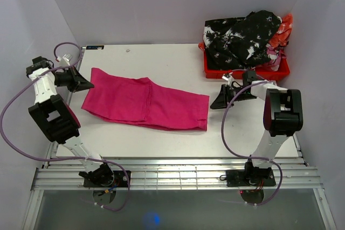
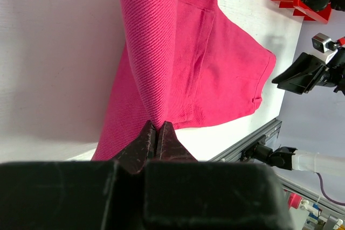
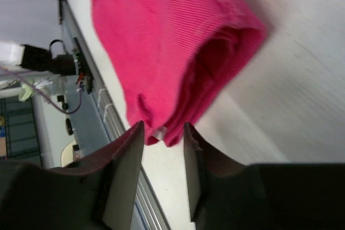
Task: Fold and stack the trousers
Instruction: Fold the trousers, then neatly place the folded trousers to the corner
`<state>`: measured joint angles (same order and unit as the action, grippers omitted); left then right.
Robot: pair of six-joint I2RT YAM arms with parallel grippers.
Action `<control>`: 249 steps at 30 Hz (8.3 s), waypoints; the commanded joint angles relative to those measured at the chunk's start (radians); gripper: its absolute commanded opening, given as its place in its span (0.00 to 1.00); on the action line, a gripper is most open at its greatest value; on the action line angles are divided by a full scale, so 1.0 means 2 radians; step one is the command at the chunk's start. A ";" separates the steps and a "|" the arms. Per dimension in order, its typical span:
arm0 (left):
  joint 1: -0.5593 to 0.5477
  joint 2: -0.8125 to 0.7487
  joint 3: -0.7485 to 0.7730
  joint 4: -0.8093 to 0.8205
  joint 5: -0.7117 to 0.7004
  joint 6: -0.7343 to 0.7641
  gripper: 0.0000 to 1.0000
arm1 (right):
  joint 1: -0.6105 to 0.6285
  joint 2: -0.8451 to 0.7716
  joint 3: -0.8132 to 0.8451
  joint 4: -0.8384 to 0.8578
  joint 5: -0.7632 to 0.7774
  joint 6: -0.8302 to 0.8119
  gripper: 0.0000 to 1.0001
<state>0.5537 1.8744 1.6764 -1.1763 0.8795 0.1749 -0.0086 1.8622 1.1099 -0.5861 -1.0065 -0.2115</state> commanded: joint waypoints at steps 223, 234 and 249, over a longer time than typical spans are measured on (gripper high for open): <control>-0.685 -0.005 -0.126 0.252 -0.533 -0.445 0.98 | 0.044 -0.042 0.049 -0.041 0.203 0.047 0.93; -0.614 0.134 -0.172 0.249 -0.624 -0.423 0.97 | -0.029 -0.051 0.083 -0.062 0.196 0.010 0.95; -0.382 0.144 -0.113 0.252 -0.545 -0.224 0.94 | -0.051 -0.038 0.092 -0.120 0.177 -0.069 0.97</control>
<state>-0.2752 2.0624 1.4906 -0.5251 -0.2703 -0.4335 -0.1036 1.7878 1.2530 -0.7780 -0.6338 -0.2943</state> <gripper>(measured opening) 0.933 0.972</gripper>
